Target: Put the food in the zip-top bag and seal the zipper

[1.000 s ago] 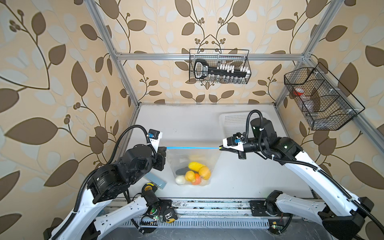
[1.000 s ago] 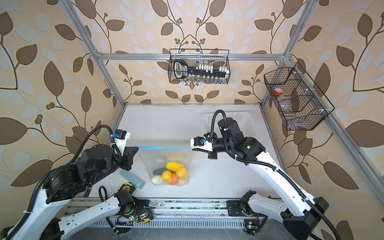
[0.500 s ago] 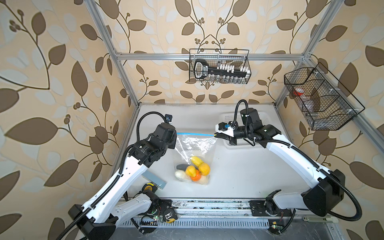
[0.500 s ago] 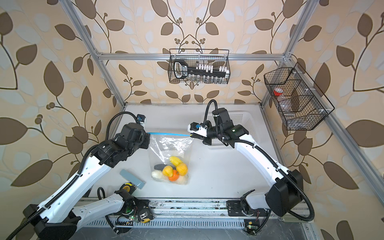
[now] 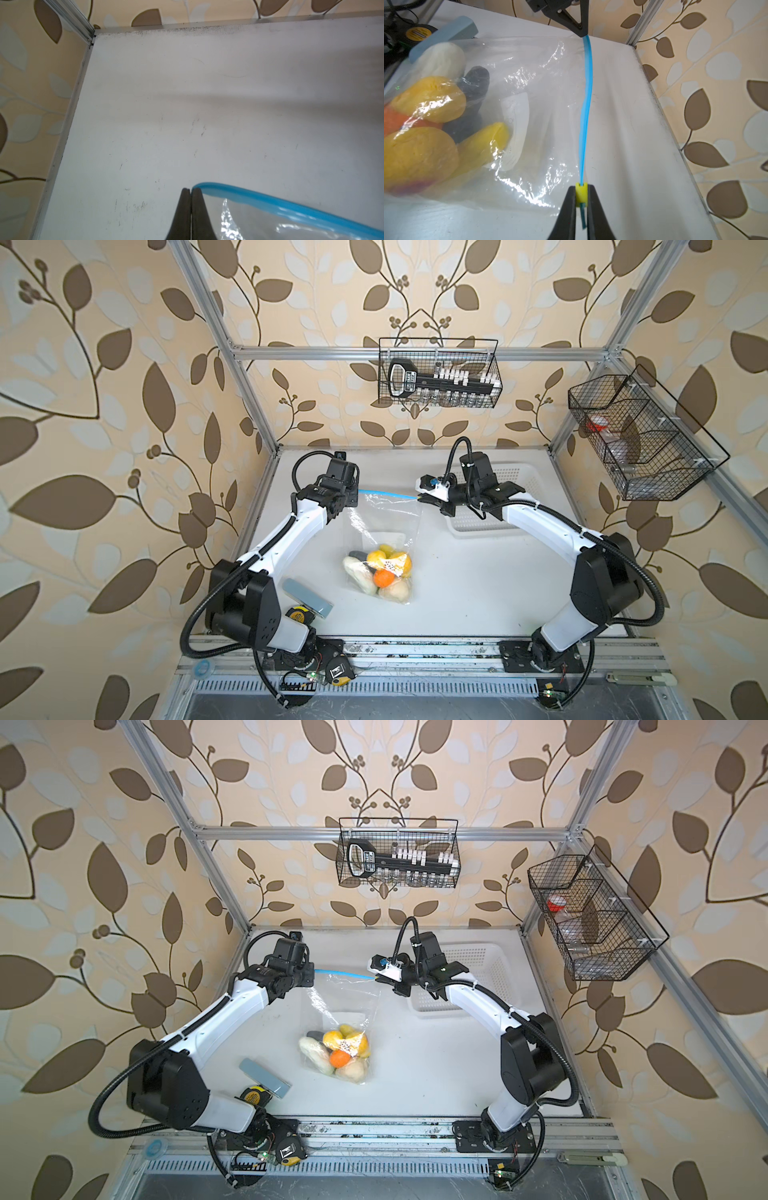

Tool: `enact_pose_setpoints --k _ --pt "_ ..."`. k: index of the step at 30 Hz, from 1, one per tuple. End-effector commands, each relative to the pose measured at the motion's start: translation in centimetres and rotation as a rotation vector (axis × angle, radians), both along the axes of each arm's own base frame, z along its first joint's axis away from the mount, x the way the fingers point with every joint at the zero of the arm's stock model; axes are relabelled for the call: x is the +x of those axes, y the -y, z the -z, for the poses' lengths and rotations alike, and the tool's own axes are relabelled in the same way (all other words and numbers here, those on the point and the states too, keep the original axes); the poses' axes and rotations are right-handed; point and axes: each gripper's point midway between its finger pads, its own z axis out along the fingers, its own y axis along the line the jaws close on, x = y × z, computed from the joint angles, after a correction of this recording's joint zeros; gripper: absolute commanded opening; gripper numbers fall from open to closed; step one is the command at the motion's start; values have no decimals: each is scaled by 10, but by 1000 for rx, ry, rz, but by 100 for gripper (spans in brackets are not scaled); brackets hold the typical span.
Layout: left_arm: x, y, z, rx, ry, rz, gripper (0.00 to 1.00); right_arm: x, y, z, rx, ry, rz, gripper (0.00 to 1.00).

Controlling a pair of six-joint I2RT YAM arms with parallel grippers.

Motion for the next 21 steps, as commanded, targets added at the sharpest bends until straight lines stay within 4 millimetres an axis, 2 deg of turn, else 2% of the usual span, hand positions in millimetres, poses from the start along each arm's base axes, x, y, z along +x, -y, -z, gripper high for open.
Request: enact_pose_setpoints --k 1,8,13,17,21 --pt "38 -5 -25 -45 114 -61 0 28 -3 -11 7 88 42 11" --pt "76 -13 9 -61 69 -106 0 62 -9 2 11 137 81 11" --pt "95 -15 46 -73 0 -123 0 82 -13 14 3 164 108 10" --pt "109 -19 75 -76 -58 -133 0 94 -12 25 -7 187 136 10" --pt "121 -18 95 -92 -91 -131 0 101 -12 29 -6 212 150 13"
